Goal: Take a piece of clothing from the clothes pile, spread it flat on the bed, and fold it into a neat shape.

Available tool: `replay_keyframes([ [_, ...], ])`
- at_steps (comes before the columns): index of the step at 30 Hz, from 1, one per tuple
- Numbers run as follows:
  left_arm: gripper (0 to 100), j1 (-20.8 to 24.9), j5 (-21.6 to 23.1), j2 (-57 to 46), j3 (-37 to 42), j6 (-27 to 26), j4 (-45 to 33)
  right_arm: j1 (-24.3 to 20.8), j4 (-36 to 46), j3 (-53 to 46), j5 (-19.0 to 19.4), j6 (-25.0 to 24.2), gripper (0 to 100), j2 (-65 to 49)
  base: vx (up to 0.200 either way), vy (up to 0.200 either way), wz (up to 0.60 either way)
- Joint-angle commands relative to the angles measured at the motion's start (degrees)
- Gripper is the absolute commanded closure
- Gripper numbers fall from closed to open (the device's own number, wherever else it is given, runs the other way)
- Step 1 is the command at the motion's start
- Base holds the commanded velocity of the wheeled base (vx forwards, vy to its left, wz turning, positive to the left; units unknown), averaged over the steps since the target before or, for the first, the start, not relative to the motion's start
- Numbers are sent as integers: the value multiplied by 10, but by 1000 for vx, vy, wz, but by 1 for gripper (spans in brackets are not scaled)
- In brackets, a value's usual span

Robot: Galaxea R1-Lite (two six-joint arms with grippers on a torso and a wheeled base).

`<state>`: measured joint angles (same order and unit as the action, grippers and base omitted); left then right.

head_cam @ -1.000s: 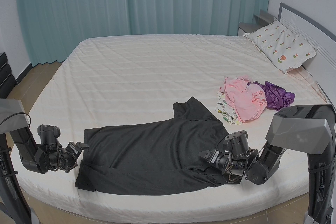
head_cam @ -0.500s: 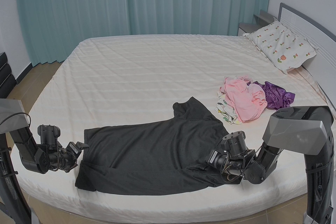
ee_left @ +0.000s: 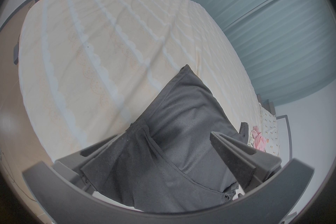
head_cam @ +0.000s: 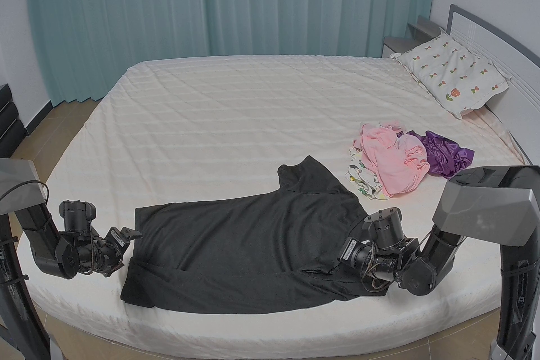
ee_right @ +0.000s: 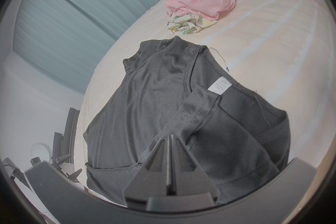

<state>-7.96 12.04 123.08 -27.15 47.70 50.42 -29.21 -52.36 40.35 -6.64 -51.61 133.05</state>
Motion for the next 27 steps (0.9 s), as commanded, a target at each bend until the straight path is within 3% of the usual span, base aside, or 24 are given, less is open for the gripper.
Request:
replay_keyframes([
  [1,0,0,0,0,0,0,0,5,0,-4,-1,2,100,-15,0,0,0],
  [5,0,0,0,0,1,0,0,-5,-2,3,2,4,100,-3,0,0,0],
  [6,0,0,1,1,0,0,0,-20,-7,12,5,-2,0,2,0,0,0],
  [12,0,0,0,1,0,0,0,-59,2,49,-5,-42,0,20,0,0,0],
  [17,0,-1,0,1,0,0,0,-31,11,55,-33,-41,0,46,0,0,0],
  [27,0,-2,0,2,-1,0,0,-11,10,47,-38,-44,0,41,0,0,0],
])
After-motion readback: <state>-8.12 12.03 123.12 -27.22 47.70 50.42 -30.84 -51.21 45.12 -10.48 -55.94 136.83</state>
